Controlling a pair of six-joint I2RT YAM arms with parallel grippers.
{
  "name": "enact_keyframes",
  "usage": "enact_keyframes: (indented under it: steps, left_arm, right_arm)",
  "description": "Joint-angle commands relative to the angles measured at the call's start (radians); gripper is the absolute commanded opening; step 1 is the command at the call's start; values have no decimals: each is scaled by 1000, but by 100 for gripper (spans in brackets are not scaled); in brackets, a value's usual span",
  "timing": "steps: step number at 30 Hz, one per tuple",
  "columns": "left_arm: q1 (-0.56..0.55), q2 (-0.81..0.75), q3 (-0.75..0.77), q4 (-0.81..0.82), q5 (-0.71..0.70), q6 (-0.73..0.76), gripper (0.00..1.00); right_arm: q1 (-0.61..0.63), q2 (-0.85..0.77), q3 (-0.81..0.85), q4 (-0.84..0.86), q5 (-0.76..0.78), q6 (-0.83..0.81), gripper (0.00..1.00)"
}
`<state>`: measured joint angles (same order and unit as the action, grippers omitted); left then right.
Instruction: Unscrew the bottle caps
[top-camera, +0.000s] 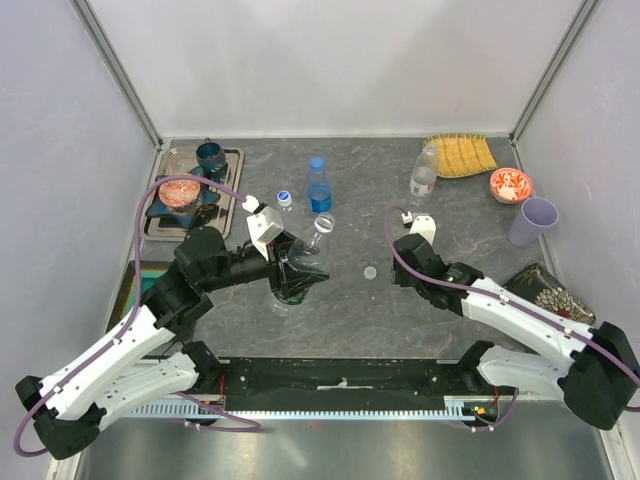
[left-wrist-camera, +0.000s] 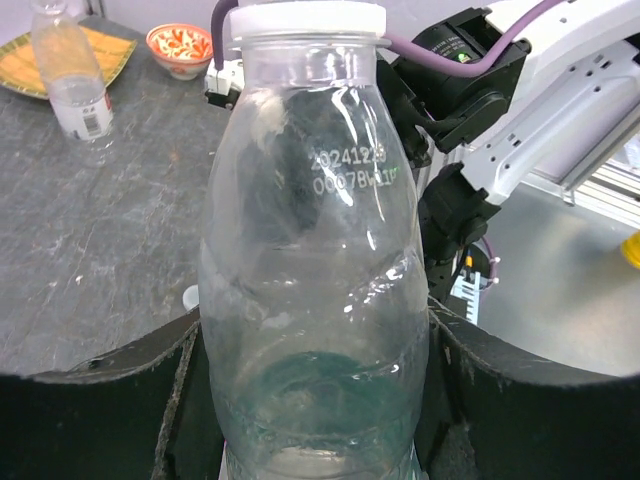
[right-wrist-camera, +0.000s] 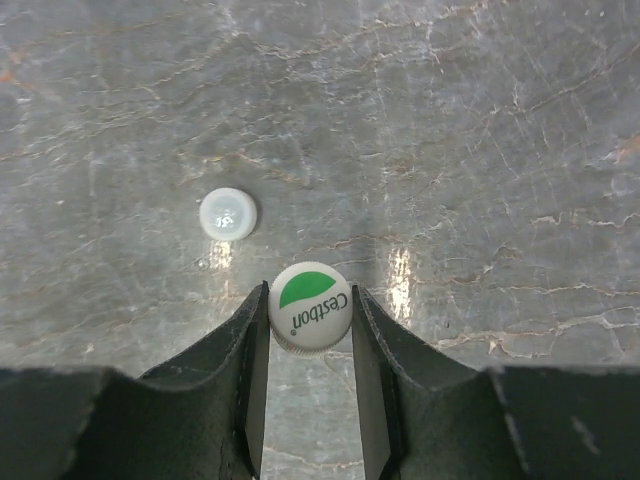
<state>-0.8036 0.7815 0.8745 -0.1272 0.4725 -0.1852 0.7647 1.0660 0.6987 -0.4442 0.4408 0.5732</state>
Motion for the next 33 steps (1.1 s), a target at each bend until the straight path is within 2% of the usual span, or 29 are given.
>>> enact_keyframes:
  steps: [1, 10, 21, 23, 24, 26, 27, 30, 33]
  left_arm:
    - [1, -18, -32, 12, -58, 36, 30]
    - [1, -25, -71, 26, -58, 30, 30]
    - [1, -34, -88, 17, -64, 33, 31]
    - [1, -34, -88, 15, -64, 35, 31]
    - [1, -34, -86, 14, -66, 35, 31]
    - [1, -33, -86, 12, -64, 36, 32]
    - [1, -31, -86, 12, -67, 36, 32]
    - [1, -28, -85, 12, -64, 36, 33]
    - [1, -25, -83, 11, -66, 38, 33]
  right_arm:
    - [-37, 69, -39, 131, -27, 70, 0]
    - [-97, 265, -59, 231, -74, 73, 0]
    - [-123, 402, -56, 257, -97, 76, 1]
    - [-130, 413, -53, 259, -106, 73, 8]
    - [-131, 419, -53, 259, -114, 70, 18]
    - [-133, 416, -53, 257, -117, 70, 27]
    - [-131, 408, -51, 254, -120, 71, 37]
    - [-133, 385, -51, 239, -123, 70, 52]
    - [-131, 353, -53, 223, -125, 68, 60]
